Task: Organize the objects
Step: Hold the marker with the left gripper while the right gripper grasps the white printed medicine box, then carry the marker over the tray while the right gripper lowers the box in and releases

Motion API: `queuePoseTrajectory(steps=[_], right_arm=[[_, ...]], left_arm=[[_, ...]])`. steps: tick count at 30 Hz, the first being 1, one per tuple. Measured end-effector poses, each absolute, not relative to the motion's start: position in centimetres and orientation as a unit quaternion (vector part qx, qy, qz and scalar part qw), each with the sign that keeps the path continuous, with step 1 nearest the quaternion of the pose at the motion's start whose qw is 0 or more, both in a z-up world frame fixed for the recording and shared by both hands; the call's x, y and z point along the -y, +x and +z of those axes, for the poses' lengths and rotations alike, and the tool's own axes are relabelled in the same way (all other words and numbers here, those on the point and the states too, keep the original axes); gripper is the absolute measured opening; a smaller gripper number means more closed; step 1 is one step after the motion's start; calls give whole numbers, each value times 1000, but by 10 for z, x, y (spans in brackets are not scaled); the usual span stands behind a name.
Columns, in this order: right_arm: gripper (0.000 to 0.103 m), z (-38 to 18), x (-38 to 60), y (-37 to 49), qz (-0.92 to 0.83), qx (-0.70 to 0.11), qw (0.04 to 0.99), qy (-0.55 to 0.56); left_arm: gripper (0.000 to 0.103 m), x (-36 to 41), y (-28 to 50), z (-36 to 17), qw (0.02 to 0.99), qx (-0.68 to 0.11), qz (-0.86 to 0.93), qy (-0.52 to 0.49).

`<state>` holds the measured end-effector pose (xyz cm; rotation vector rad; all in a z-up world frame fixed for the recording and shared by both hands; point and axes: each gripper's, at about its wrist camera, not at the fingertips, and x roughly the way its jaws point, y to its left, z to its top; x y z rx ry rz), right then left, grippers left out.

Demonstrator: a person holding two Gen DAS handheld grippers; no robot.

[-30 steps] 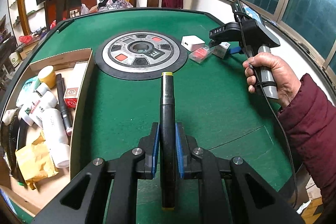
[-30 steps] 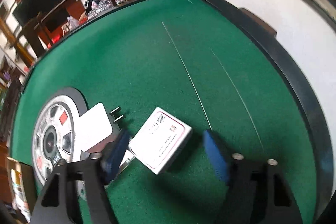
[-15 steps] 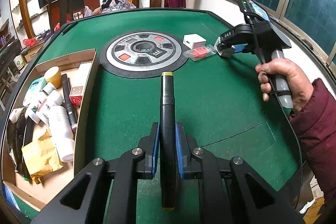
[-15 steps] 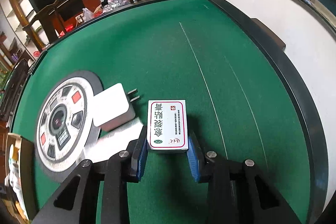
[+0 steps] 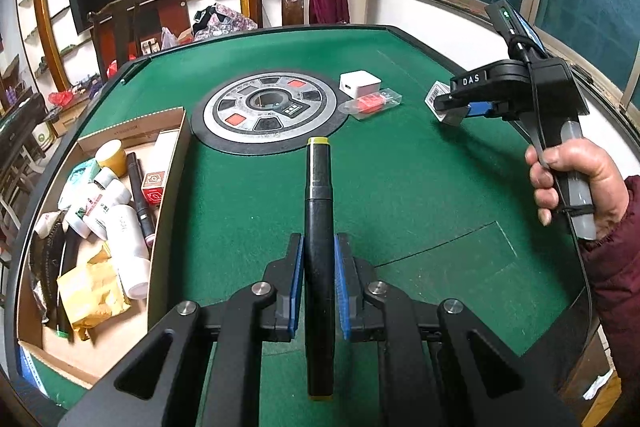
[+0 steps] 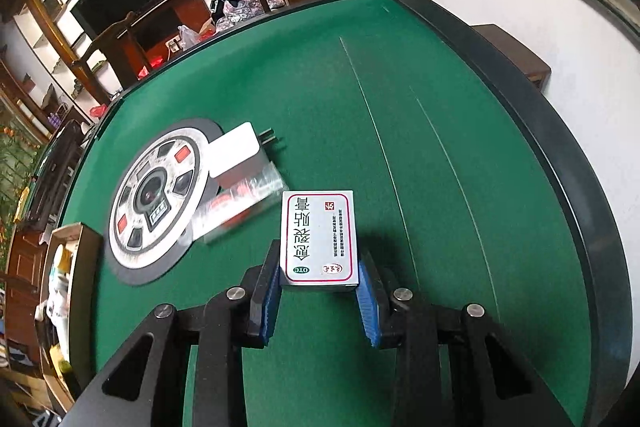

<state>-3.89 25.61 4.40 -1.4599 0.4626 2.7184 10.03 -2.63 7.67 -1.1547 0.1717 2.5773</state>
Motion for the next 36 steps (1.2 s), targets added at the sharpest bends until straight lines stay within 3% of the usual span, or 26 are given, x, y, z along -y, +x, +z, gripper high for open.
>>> queuePoseTrajectory(steps=[36], right_arm=[[37, 88, -181, 42, 891, -118, -80, -431]], left_arm=[[14, 44, 158, 99, 158, -61, 917, -362]])
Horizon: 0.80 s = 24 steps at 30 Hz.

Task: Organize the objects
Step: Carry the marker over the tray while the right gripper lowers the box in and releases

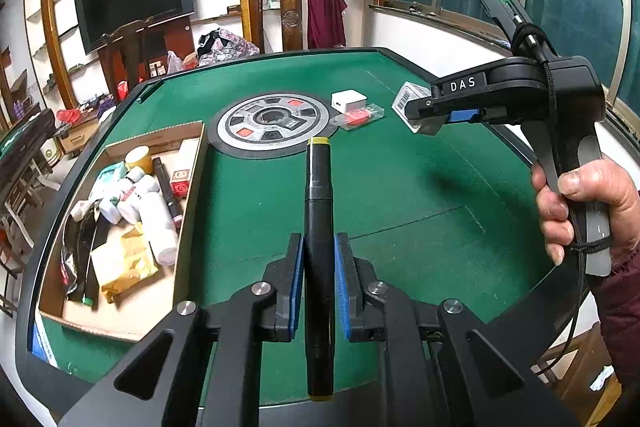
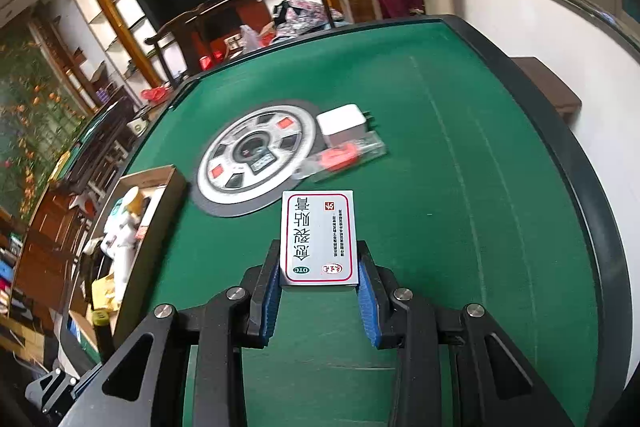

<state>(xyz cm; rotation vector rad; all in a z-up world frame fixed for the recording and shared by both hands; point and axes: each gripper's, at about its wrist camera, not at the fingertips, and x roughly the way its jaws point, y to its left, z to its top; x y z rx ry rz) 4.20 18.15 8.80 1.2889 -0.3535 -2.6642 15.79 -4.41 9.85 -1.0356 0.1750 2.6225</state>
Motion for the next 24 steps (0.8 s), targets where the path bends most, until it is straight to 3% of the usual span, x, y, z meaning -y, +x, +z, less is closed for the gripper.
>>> queuePoseTrajectory(steps=[24], right_arm=[[37, 82, 0, 39, -848, 60, 259, 459]], left_arm=[[15, 232, 149, 80, -7, 63, 919, -388]])
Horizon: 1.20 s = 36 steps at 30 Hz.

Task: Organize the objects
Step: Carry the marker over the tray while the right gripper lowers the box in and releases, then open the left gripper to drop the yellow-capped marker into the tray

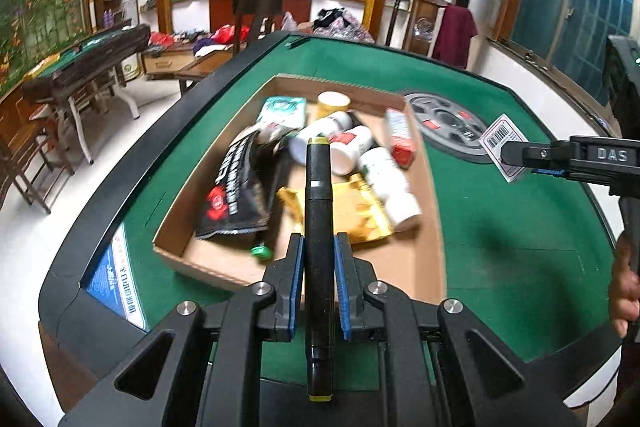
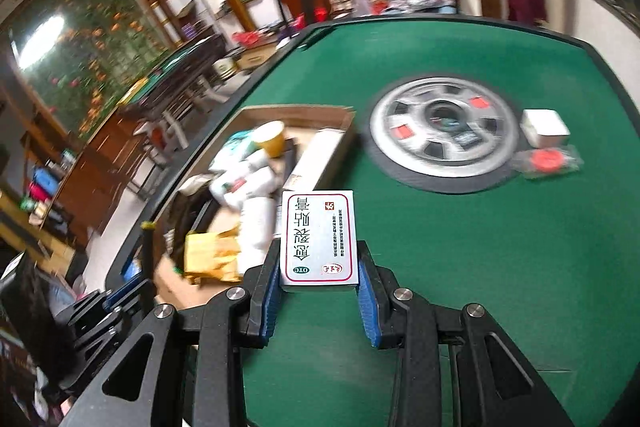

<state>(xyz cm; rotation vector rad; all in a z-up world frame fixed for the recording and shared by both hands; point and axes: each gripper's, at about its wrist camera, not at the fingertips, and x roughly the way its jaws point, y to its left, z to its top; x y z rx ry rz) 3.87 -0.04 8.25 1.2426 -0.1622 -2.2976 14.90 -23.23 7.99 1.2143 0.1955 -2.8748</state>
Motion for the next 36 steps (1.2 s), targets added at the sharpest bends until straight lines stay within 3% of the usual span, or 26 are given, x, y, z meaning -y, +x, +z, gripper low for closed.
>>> queuePoseTrajectory(steps=[10, 23, 36], right_arm=[[37, 56, 74, 38, -807, 40, 318, 496], [37, 46, 94, 34, -792, 27, 335, 509], [38, 24, 119, 61, -770, -48, 362, 524]], left_arm=[[14, 237, 114, 60, -15, -64, -903, 425], [14, 252, 51, 56, -1, -58, -894, 443], [15, 252, 53, 57, -3, -56, -899, 434]])
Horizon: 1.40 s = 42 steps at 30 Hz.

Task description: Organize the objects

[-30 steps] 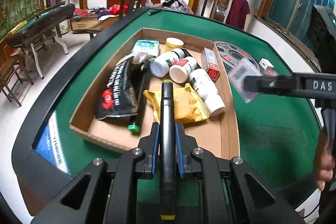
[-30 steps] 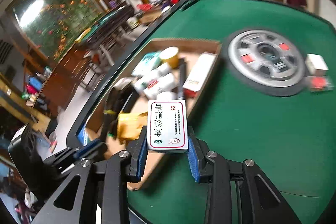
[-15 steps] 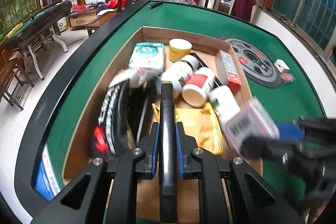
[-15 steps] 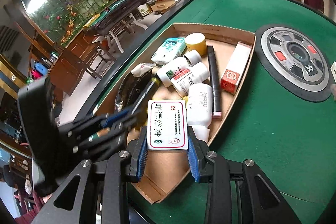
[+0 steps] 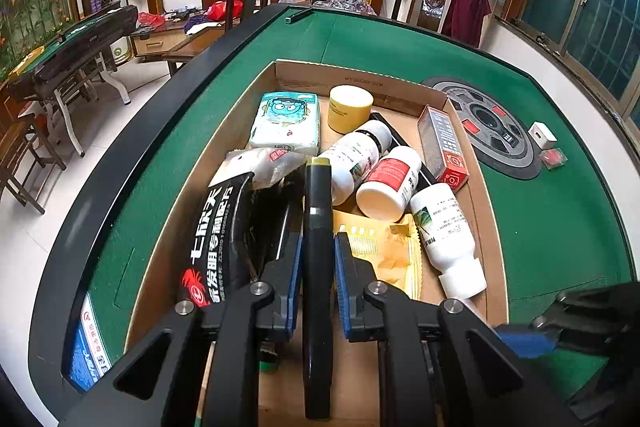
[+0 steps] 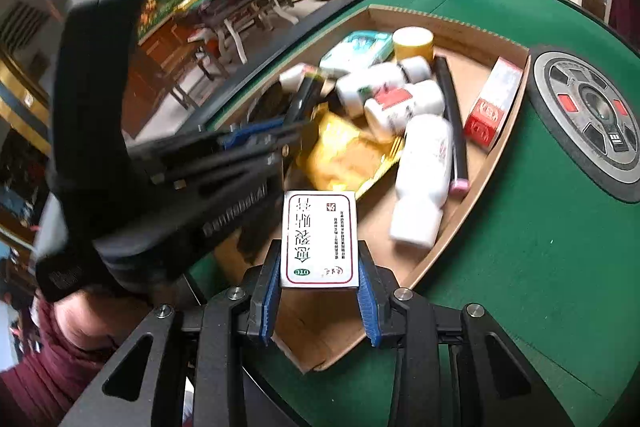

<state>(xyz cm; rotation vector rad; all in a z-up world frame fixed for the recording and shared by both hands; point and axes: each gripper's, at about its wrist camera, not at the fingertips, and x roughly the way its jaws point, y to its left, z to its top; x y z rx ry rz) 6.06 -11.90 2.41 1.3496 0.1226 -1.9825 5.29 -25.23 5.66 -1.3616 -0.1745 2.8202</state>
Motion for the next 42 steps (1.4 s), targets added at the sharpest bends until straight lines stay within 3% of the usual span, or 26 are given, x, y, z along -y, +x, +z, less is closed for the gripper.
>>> queuePoseTrajectory(steps=[4, 9, 11, 16, 23, 31, 37, 40, 42], right_arm=[[38, 14, 125, 68, -767, -66, 361, 527], [38, 15, 132, 74, -773, -90, 357, 516], [38, 16, 133, 76, -776, -94, 356, 513], [41, 20, 131, 77, -783, -100, 355, 502], [71, 37, 112, 85, -797, -76, 359, 479], [79, 56, 66, 87, -822, -33, 339, 457], [80, 81, 19, 84, -782, 89, 438, 434], [94, 94, -12, 88, -744, 151, 509, 407], [95, 103, -31, 94, -737, 181, 523, 387]], left_arm=[[28, 252, 62, 63, 5, 65, 903, -426], [70, 247, 78, 82, -7, 52, 917, -394], [76, 246, 84, 91, -13, 46, 923, -383], [81, 236, 95, 107, -21, 22, 930, -367], [83, 225, 106, 118, -44, -6, 933, -357], [86, 215, 116, 128, -67, -22, 935, -347], [88, 218, 136, 141, -39, 32, 946, -321], [89, 223, 144, 146, -44, 41, 948, -313], [89, 226, 149, 147, -41, 50, 950, -307]])
